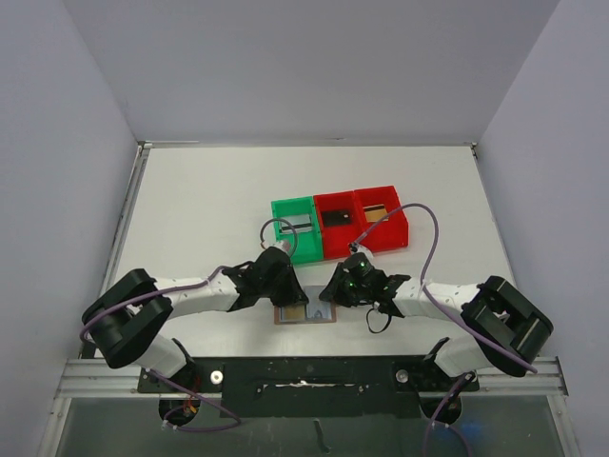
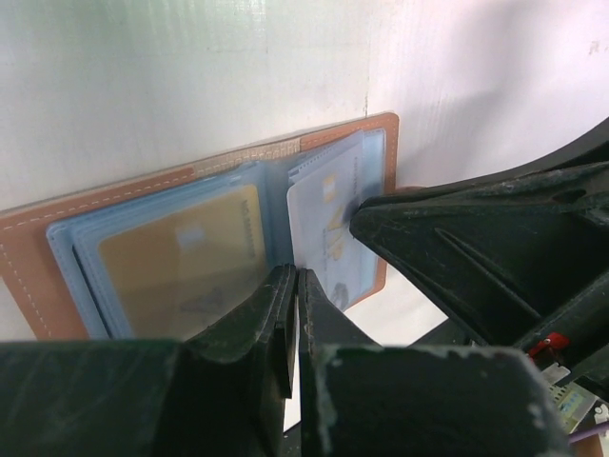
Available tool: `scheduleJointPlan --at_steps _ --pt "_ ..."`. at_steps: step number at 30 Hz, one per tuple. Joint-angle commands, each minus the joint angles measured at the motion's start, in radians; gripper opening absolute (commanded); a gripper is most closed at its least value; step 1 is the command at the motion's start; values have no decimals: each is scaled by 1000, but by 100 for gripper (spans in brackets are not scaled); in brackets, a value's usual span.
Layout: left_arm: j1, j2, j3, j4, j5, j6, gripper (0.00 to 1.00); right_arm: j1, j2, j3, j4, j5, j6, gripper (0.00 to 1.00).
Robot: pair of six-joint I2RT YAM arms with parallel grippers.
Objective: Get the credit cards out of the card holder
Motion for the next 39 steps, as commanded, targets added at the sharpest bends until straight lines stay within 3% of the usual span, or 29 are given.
scheduleJointPlan --at_steps 1,21,32,36,39 --pt "13 -52 -6 34 8 -9 0 0 13 -29 -63 37 3 15" --pt "26 -87 -53 62 22 -26 0 -2 14 -23 -62 27 -6 14" --pt "29 -43 -91 232 102 -76 8 -2 27 -19 -37 3 -16 13" --pt "29 -32 -97 247 111 -85 0 -2 25 -19 -47 6 -13 13" --pt "33 -46 -96 195 83 -85 0 -6 18 -21 -64 19 -9 13"
